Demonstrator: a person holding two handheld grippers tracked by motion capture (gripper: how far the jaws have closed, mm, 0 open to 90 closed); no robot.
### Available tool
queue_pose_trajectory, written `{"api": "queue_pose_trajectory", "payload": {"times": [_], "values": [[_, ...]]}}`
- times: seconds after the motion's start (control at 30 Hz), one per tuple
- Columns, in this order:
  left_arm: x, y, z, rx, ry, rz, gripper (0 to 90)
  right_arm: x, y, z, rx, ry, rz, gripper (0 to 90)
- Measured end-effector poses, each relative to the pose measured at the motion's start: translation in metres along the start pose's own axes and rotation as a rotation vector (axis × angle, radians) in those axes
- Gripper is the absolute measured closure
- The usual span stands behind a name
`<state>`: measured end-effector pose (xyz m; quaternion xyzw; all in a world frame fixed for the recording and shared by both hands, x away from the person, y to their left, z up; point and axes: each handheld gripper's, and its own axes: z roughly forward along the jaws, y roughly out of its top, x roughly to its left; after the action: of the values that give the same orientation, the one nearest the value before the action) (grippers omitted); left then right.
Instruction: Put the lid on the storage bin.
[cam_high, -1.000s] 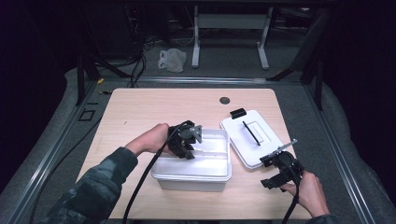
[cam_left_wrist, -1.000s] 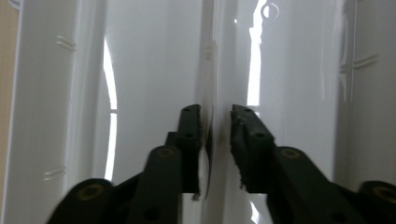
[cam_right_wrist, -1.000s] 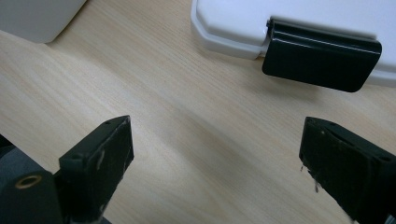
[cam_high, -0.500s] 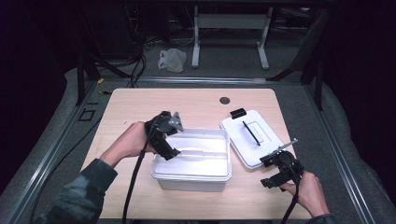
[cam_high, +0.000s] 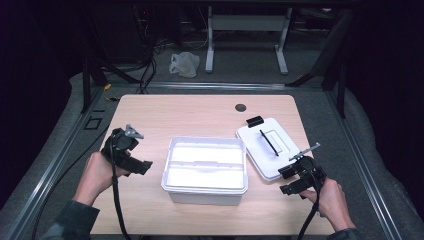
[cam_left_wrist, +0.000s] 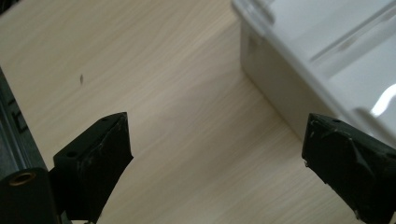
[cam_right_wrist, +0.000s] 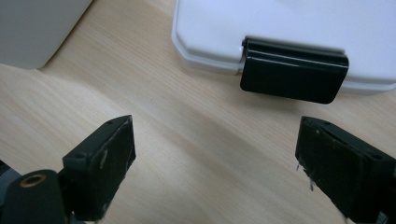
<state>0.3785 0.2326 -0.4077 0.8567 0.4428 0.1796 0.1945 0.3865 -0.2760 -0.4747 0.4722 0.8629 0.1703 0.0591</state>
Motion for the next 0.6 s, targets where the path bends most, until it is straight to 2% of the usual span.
{"api": "queue_pose_trajectory", "payload": {"times": [0.07, 0.13, 0.17, 0.23, 0.27, 0.43, 0.53, 0.6], "values": [[0.004, -0.015, 0.008, 0.013, 0.001, -0.045, 6.0, -0.001, 0.005, -0.002, 0.0, -0.011, 0.003, 13.1], [0.008, -0.028, 0.016, 0.006, 0.0, -0.094, 6.1, -0.001, 0.008, -0.003, -0.004, -0.015, 0.003, 13.3], [0.009, -0.034, 0.021, 0.008, 0.007, -0.108, 6.1, -0.001, 0.008, -0.003, -0.004, -0.015, 0.003, 13.3], [0.012, -0.042, 0.03, 0.043, 0.03, -0.115, 6.0, -0.002, 0.013, -0.002, -0.002, -0.026, -0.001, 13.6], [0.017, -0.046, 0.035, 0.046, 0.02, -0.146, 5.5, -0.003, 0.019, -0.001, 0.009, -0.037, -0.006, 13.7], [0.02, -0.051, 0.04, 0.049, 0.031, -0.177, 5.2, -0.008, 0.033, 0.002, 0.011, -0.054, -0.008, 13.7], [0.02, -0.051, 0.042, 0.045, 0.036, -0.182, 4.9, -0.013, 0.05, 0.007, 0.009, -0.056, -0.007, 13.8], [0.02, -0.051, 0.041, 0.044, 0.038, -0.181, 4.9, -0.013, 0.055, 0.009, 0.01, -0.058, -0.009, 13.9]]}}
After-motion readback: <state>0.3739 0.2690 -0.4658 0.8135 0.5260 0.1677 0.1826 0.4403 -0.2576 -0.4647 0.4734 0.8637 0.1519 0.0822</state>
